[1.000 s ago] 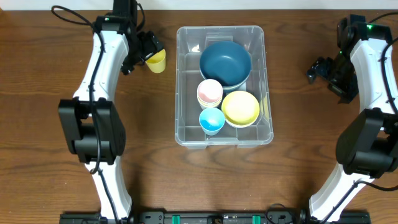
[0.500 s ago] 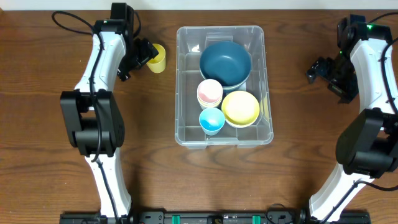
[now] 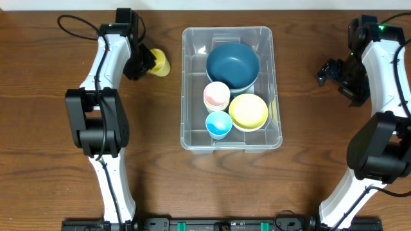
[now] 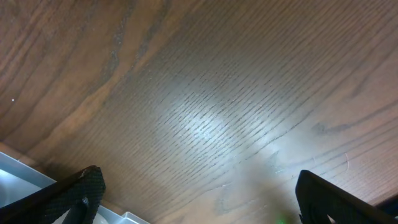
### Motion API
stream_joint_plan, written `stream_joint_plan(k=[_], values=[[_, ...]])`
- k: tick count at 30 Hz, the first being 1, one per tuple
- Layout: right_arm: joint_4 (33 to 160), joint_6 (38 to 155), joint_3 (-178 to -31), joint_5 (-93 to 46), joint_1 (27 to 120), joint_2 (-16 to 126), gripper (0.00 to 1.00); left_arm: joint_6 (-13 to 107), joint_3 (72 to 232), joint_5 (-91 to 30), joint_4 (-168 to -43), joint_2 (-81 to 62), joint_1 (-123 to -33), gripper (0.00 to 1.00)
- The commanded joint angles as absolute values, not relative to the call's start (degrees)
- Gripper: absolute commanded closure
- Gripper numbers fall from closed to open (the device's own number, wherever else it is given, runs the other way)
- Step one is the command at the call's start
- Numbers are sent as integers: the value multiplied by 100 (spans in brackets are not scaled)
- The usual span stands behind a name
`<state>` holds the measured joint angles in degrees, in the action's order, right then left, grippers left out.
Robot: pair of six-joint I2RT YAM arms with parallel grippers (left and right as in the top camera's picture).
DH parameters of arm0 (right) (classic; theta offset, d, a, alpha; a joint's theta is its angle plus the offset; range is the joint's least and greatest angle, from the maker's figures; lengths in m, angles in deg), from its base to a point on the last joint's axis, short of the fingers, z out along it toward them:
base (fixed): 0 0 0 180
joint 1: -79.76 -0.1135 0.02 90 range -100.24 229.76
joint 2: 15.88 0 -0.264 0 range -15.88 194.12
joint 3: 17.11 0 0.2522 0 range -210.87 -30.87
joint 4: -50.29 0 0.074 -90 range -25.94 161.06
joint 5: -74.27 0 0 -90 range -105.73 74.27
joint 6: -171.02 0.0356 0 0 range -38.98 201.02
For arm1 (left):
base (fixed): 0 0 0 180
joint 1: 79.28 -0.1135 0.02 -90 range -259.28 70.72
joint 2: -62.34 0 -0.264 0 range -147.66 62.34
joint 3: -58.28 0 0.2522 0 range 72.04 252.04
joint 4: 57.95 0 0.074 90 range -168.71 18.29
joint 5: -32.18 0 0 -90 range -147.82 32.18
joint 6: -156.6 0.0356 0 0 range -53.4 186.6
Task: Pack container
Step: 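Move the left gripper to the last yellow cup and grasp it, then lift the yellow cup and carry it over the light blue cup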
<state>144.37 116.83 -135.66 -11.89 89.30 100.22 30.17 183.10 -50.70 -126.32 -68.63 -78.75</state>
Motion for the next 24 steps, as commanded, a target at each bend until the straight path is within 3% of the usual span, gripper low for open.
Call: stream_joint_plan(k=[1,3,14,24], values=[[14441,11783,-13559,-1167,8911,9930,1,3011,18291,-5180,-12649,-6874,-7890,81],[14441,11783,-13559,-1167,8909,9930,1,3009,18291,-5180,-12649,-6872,-7890,94],[14441,11783,-13559,-1167,8909,9930,1,3317,18367,-4876,-12785,-5862,-8015,94],[14441,11783,-13559,-1167,8913,9930,1,4410,18365,-4185,-14577,-3414,-7188,94]])
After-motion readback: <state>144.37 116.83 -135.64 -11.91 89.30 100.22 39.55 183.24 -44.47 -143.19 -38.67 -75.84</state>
